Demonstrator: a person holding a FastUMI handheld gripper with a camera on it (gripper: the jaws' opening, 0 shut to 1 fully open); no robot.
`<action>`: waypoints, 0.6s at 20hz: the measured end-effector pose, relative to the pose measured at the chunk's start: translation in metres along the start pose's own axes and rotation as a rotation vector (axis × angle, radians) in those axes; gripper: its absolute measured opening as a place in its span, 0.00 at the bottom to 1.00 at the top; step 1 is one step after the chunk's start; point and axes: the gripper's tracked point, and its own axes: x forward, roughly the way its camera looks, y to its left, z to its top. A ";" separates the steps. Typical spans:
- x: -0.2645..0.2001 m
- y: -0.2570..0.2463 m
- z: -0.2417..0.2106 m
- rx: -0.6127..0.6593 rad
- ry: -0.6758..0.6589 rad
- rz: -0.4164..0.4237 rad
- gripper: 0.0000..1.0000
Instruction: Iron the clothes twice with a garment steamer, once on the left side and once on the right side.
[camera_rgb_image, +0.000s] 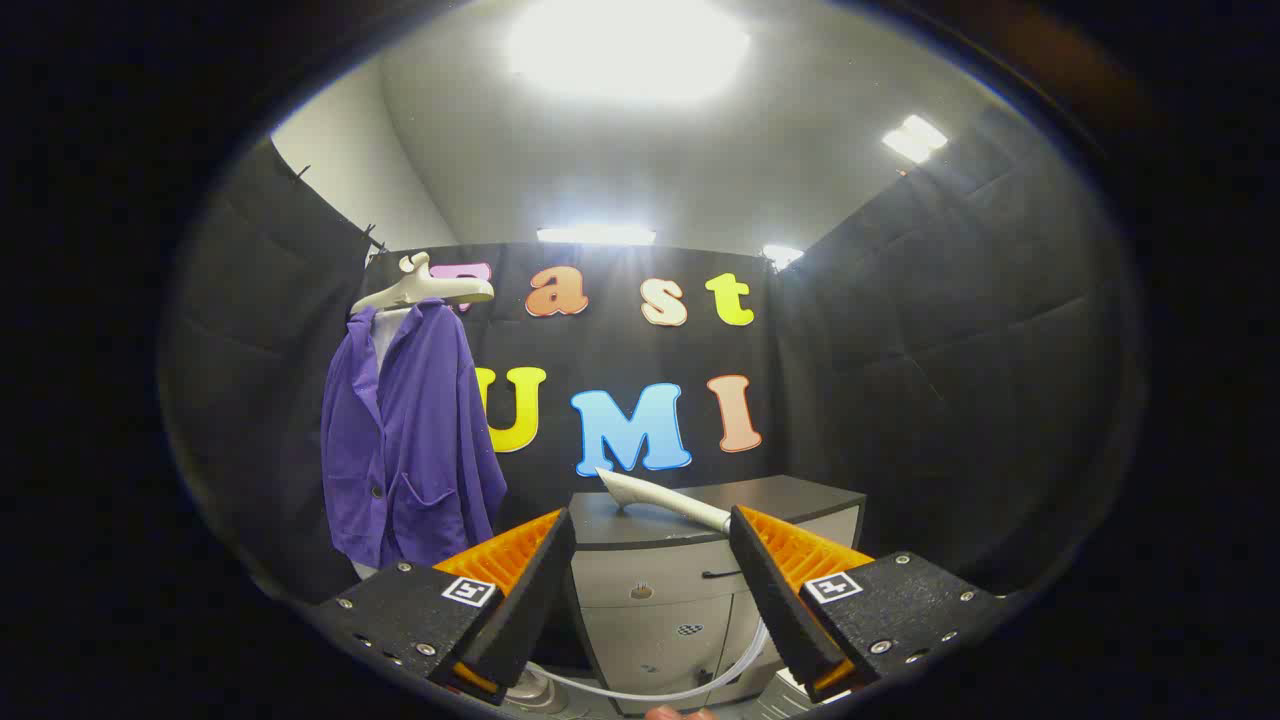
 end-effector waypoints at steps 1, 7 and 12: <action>-0.001 0.002 0.000 -0.011 0.002 0.002 0.96; -0.004 0.011 0.003 -0.028 0.008 0.016 0.96; -0.006 0.013 0.005 -0.013 0.018 0.020 0.96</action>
